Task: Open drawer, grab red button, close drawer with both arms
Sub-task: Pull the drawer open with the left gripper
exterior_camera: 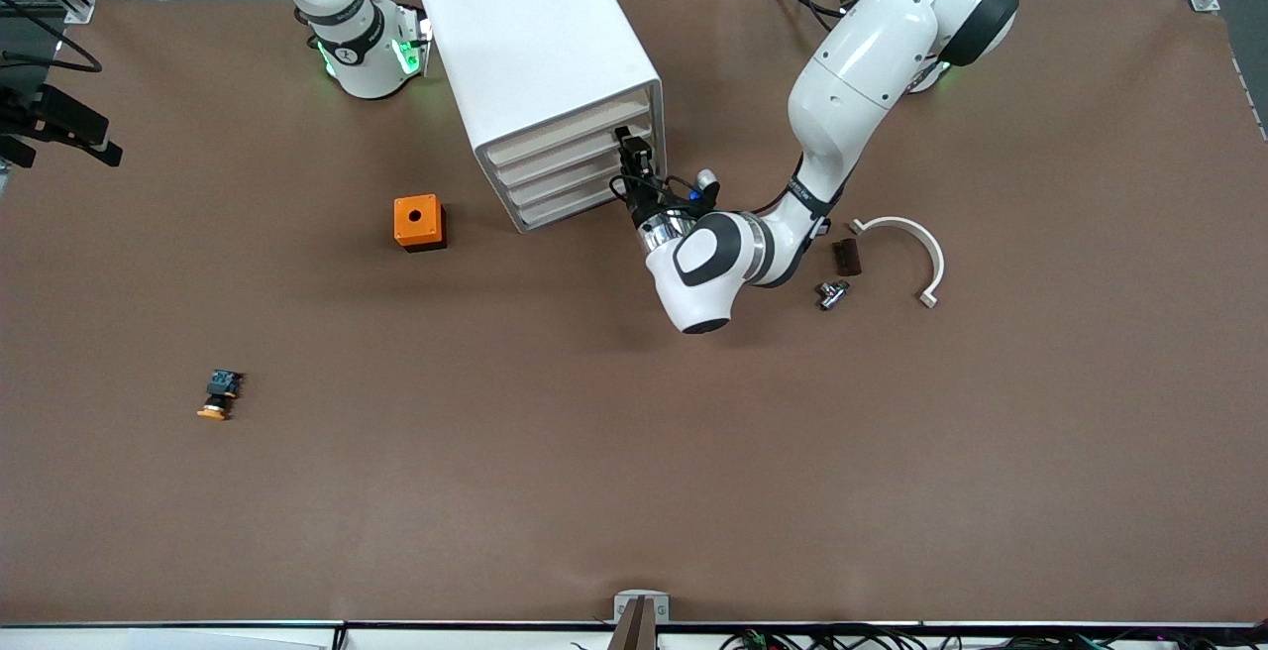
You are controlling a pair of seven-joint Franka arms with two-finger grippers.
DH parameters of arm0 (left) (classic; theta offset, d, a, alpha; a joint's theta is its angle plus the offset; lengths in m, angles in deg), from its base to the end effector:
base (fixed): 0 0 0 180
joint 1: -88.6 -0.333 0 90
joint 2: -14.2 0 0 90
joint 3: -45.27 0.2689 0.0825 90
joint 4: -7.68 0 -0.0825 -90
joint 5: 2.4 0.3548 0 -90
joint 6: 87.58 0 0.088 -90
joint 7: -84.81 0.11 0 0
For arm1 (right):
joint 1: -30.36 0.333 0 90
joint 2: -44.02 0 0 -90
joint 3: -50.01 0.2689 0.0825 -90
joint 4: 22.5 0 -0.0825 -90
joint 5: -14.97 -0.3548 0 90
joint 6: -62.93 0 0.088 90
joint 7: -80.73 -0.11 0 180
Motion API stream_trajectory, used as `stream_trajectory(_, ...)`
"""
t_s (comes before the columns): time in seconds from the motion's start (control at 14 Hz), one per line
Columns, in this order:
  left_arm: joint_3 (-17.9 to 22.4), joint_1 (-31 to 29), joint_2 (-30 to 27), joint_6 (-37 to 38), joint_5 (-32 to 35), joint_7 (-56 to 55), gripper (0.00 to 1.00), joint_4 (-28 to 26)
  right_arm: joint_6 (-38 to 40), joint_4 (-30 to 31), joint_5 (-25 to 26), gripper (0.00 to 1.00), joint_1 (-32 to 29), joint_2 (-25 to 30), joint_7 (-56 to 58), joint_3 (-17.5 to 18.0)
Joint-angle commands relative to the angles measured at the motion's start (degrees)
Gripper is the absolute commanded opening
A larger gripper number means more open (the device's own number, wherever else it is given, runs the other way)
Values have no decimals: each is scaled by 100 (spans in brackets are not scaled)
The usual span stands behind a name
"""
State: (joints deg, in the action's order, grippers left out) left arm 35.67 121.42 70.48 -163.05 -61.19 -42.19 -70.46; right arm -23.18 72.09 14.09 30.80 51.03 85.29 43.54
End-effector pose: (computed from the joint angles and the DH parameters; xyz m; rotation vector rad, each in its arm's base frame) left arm 0.3692 -0.4629 0.1572 -1.1624 -1.4814 1.4880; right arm 0.4826 -0.0524 0.5948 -3.1098 0.0370 0.0368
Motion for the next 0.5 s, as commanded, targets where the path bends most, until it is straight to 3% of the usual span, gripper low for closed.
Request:
stream_trajectory(0.0,20,5,59,-170,-203,-9,8,79,-38,130,70,100,8,134,-157,31)
stream_trajectory(0.43,73,-267,67,-170,-335,-18,6,79,-47,139,96,100,-1,117,-342,22)
